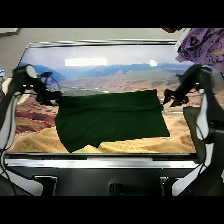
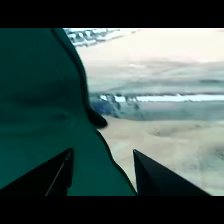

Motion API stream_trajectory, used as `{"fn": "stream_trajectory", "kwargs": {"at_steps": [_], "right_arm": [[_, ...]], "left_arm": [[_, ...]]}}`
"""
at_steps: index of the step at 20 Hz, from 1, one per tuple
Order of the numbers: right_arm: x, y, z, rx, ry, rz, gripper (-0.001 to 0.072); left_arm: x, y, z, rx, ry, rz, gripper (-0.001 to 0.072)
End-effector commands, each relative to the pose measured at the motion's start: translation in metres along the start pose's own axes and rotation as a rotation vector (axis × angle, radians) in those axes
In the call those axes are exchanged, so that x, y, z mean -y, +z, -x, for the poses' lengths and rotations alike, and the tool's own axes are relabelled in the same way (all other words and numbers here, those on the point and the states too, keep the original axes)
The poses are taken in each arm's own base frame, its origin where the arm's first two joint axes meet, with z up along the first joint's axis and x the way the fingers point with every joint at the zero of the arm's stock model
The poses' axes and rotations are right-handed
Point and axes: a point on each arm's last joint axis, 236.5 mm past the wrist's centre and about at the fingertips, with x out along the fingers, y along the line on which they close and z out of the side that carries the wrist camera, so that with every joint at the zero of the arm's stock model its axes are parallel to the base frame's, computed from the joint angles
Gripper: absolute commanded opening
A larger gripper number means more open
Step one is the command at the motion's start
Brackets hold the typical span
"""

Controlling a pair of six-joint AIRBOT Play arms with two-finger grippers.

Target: Fold the clothes and pants, and hang the long-sleeved shirts on hangers.

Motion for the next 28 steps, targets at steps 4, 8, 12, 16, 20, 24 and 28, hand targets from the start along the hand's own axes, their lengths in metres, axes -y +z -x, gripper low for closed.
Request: {"fn": "stream_trajectory", "kwargs": {"at_steps": [4, 8, 12, 16, 20, 24, 28], "right_arm": [[0.056, -0.055, 0.029, 0.062, 0.26, -0.199, 0.0432], [0.06, -0.096, 0.004, 0.042, 0.257, -0.238, 0.0411], [0.052, -0.104, -0.002, 0.019, 0.266, -0.232, 0.0411], [0.052, -0.105, -0.002, 0.015, 0.267, -0.232, 0.0411], [0.051, -0.105, -0.002, 0.014, 0.269, -0.232, 0.0411], [0.051, -0.105, -0.002, 0.011, 0.269, -0.232, 0.0411], [0.056, -0.108, -0.004, 0.003, 0.245, -0.222, 0.041]], "left_arm": [[-0.061, -0.1, 0.012, 0.043, -0.062, 0.269, 0.0595], [-0.012, -0.179, -0.029, 0.043, -0.304, 0.405, 0.0595], [0.034, -0.227, -0.056, -0.013, -0.44, 0.446, 0.0595], [0.047, -0.243, -0.075, -0.037, -0.428, 0.41, 0.0594], [0.071, -0.243, -0.083, -0.059, -0.453, 0.361, 0.0592], [0.087, -0.244, -0.095, -0.079, -0.449, 0.327, 0.0573], [0.09, -0.238, -0.095, -0.061, -0.457, 0.346, 0.0021]]}}
